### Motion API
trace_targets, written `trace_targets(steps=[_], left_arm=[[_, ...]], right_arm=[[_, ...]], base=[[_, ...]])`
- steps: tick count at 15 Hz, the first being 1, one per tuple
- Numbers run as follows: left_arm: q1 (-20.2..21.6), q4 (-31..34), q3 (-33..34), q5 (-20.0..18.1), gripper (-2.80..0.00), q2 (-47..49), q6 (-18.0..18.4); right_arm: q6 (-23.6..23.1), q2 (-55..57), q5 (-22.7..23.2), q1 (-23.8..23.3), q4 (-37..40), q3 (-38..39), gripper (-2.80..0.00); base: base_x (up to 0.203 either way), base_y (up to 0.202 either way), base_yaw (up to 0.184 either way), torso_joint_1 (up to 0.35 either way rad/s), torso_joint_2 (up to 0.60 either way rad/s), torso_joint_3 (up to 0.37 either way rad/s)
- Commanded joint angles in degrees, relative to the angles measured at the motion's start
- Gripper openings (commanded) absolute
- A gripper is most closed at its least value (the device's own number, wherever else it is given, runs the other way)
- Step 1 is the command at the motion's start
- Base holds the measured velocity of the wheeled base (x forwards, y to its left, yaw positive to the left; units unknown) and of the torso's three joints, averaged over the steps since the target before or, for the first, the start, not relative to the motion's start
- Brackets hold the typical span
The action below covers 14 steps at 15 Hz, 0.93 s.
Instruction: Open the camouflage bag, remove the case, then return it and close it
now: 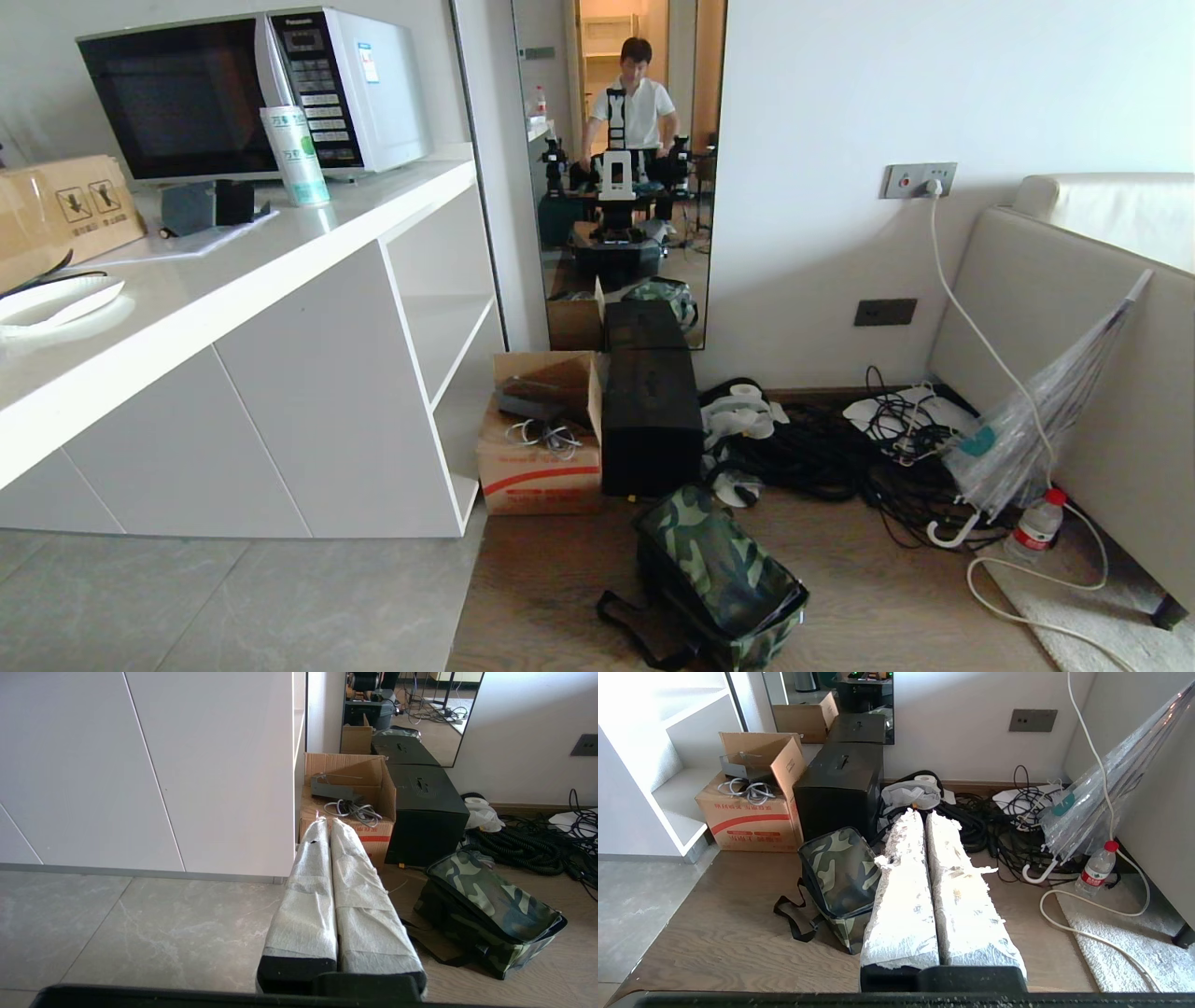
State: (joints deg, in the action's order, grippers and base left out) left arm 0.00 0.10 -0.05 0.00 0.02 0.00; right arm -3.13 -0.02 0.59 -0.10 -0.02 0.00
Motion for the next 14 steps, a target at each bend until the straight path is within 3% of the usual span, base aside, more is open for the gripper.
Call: trace_targets(steps=[1,14], left_arm=[[0.0,0.0,0.0,0.0,-2.8,0.0,0.0],[0.0,0.0,0.0,0.0,-2.8,0.0,0.0]], right_arm=[[-0.1,0.1,0.0,0.0,0.0,0.1,-2.8],[-0.1,0.1,0.0,0.0,0.0,0.1,-2.8]], base=[[0.0,0.0,0.0,0.0,0.0,0.0],[0.0,0.0,0.0,0.0,0.0,0.0]])
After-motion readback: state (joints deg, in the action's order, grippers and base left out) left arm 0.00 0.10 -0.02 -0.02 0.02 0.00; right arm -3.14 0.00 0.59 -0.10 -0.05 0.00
